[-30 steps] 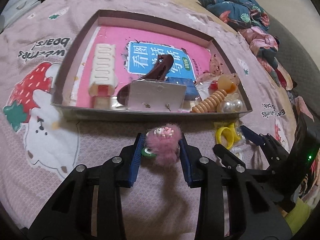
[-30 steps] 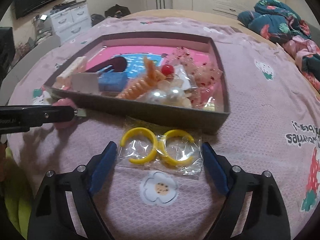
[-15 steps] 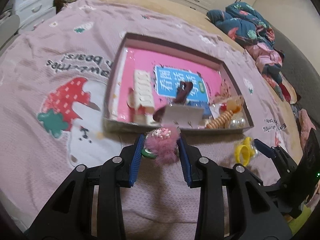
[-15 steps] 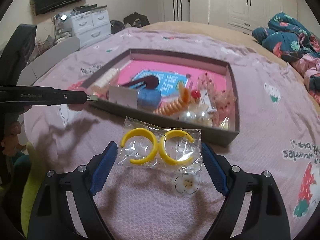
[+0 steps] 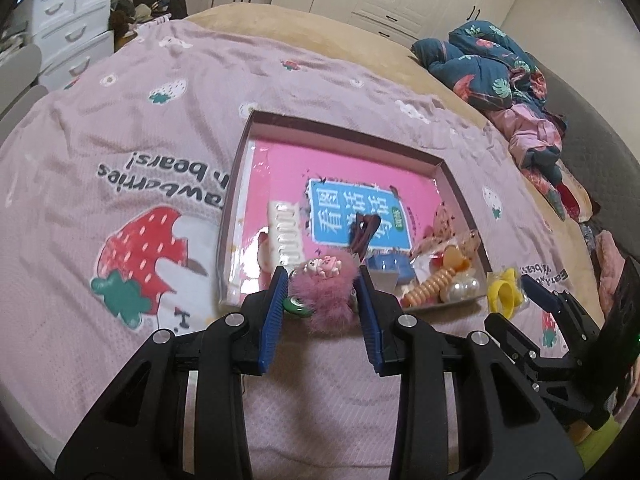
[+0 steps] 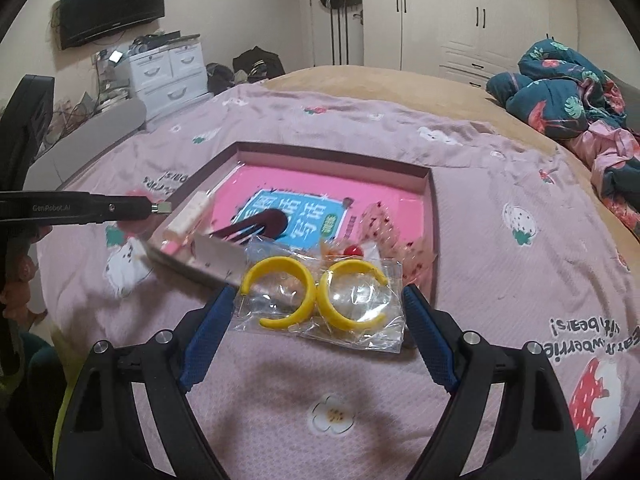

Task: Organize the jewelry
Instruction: 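Release the yellow bangles into the tray with the right tool while the left tool drops the pom clip there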

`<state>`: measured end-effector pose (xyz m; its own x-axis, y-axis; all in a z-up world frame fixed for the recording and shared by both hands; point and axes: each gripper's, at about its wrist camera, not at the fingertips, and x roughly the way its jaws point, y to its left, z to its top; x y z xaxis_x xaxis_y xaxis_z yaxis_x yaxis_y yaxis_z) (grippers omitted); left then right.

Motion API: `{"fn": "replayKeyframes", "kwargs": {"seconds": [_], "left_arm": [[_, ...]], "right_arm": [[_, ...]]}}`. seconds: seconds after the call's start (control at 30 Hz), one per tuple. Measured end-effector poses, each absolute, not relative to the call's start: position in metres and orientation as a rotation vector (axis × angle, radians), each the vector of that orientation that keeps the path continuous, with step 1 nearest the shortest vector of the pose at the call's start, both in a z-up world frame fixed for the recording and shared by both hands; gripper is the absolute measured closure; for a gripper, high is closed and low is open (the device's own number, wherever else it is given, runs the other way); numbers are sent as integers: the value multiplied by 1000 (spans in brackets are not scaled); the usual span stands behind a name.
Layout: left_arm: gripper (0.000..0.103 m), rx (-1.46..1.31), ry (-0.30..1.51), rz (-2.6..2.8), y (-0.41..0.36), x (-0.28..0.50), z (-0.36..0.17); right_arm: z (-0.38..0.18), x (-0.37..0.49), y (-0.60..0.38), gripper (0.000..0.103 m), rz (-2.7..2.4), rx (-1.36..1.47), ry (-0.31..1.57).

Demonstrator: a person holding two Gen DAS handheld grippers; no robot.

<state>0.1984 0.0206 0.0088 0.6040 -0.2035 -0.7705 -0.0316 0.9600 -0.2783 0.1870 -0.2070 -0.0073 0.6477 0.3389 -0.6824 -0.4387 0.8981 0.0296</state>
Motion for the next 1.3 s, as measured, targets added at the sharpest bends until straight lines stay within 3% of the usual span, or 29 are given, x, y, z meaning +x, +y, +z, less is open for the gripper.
{"fn": "replayKeyframes", "kwargs": {"seconds": [1.3], "left_arm": [[77, -221, 992, -120, 1, 267, -30]], "right_arm": [[-32, 257, -198, 19, 363, -94, 810]]}}
